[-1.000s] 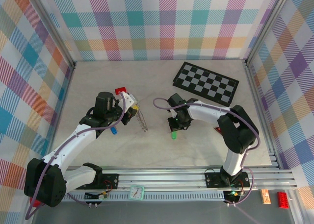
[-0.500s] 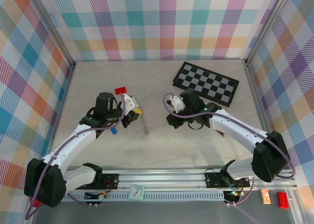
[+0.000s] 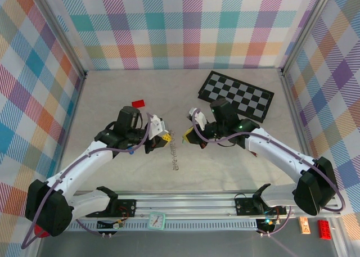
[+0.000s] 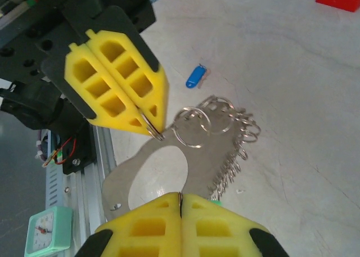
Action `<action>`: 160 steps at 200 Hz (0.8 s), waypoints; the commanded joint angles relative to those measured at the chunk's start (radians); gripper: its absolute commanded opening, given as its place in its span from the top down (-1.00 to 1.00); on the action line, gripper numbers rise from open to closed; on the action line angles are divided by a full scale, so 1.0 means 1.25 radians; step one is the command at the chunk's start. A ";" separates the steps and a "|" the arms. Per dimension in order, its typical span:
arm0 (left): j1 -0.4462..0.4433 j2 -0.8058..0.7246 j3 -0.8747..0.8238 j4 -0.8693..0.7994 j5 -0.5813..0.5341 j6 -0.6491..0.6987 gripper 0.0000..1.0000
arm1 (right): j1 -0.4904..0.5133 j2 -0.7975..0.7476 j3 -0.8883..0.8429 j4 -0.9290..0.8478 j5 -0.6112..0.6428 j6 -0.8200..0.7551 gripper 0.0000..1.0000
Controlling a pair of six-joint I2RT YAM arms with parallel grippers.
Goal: Put the keys on the keyring
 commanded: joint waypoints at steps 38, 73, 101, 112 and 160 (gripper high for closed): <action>-0.022 0.009 0.031 0.013 0.016 0.003 1.00 | 0.036 0.026 0.033 0.034 -0.062 -0.049 1.00; -0.026 0.012 0.030 0.013 0.008 -0.005 1.00 | 0.053 0.041 0.045 0.050 -0.060 -0.044 1.00; -0.031 0.015 0.027 0.019 0.003 -0.017 1.00 | 0.068 0.053 0.051 0.060 -0.023 -0.043 1.00; -0.031 0.017 0.028 0.019 0.001 -0.023 1.00 | 0.071 0.057 0.052 0.064 -0.013 -0.042 1.00; -0.033 0.026 0.030 0.010 -0.002 -0.029 1.00 | 0.075 0.051 0.044 0.089 0.045 -0.025 1.00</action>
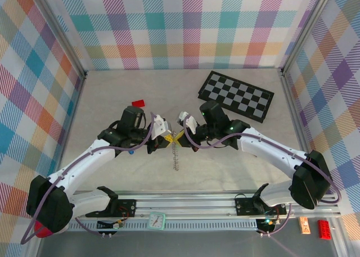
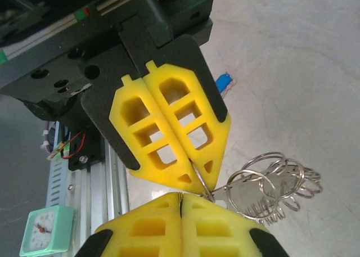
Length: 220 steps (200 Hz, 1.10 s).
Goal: Put the keys on the keyring
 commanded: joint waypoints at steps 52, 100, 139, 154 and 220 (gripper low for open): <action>-0.009 0.000 0.021 -0.003 0.006 0.029 1.00 | 0.005 0.010 0.036 0.015 0.103 0.018 1.00; -0.009 -0.026 0.008 0.012 -0.010 0.060 1.00 | 0.005 0.036 0.071 -0.042 0.132 0.066 1.00; -0.009 -0.073 -0.035 0.098 -0.030 0.059 1.00 | 0.004 0.061 0.088 -0.087 0.135 0.087 1.00; -0.008 -0.083 -0.044 0.108 -0.039 0.061 1.00 | 0.004 0.065 0.088 -0.094 0.138 0.094 1.00; -0.012 -0.099 -0.076 0.126 -0.044 0.099 1.00 | -0.010 0.086 0.112 -0.111 0.072 0.139 1.00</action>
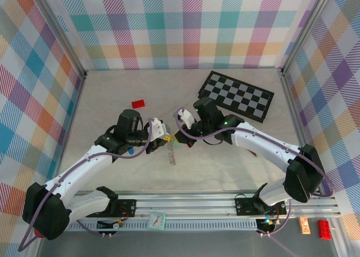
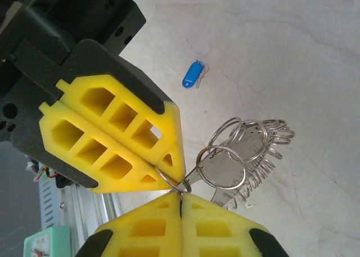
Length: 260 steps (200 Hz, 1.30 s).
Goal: Put the keys on the keyring
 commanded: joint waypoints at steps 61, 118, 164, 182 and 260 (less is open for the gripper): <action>-0.022 -0.042 -0.029 0.048 0.023 0.068 1.00 | -0.023 0.020 0.030 -0.022 -0.060 0.030 1.00; -0.028 -0.060 -0.064 0.121 0.034 0.031 1.00 | -0.025 0.045 0.035 -0.030 -0.095 0.030 0.86; -0.033 -0.053 -0.085 0.173 0.050 -0.030 1.00 | -0.041 0.010 0.009 0.001 -0.113 0.032 0.50; -0.036 -0.045 -0.091 0.192 0.055 -0.055 1.00 | -0.049 -0.015 -0.006 0.010 -0.127 0.022 0.40; -0.036 -0.038 -0.124 0.284 0.075 -0.168 1.00 | -0.050 -0.227 -0.213 0.130 -0.067 -0.207 0.30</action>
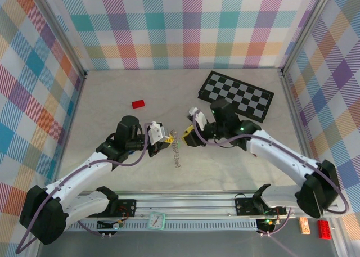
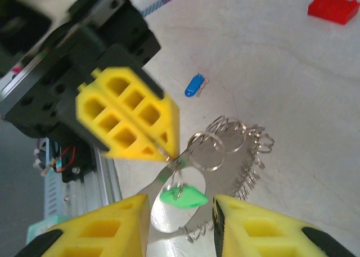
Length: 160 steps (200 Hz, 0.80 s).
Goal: Put the keys on the keyring
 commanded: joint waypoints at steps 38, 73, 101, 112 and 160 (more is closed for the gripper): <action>-0.009 0.016 -0.017 0.101 0.045 -0.077 1.00 | 0.055 -0.073 -0.159 0.206 0.032 -0.205 0.30; -0.009 0.020 -0.024 0.121 0.045 -0.090 1.00 | 0.060 -0.050 -0.168 0.262 0.058 -0.163 0.32; -0.009 0.023 -0.029 0.129 0.047 -0.092 1.00 | 0.060 -0.044 -0.176 0.310 0.057 -0.111 0.37; -0.010 0.021 -0.033 0.134 0.047 -0.092 1.00 | 0.060 -0.041 -0.175 0.313 0.069 -0.089 0.40; -0.010 0.016 -0.040 0.141 0.048 -0.092 1.00 | 0.060 -0.021 -0.147 0.275 0.123 -0.030 0.52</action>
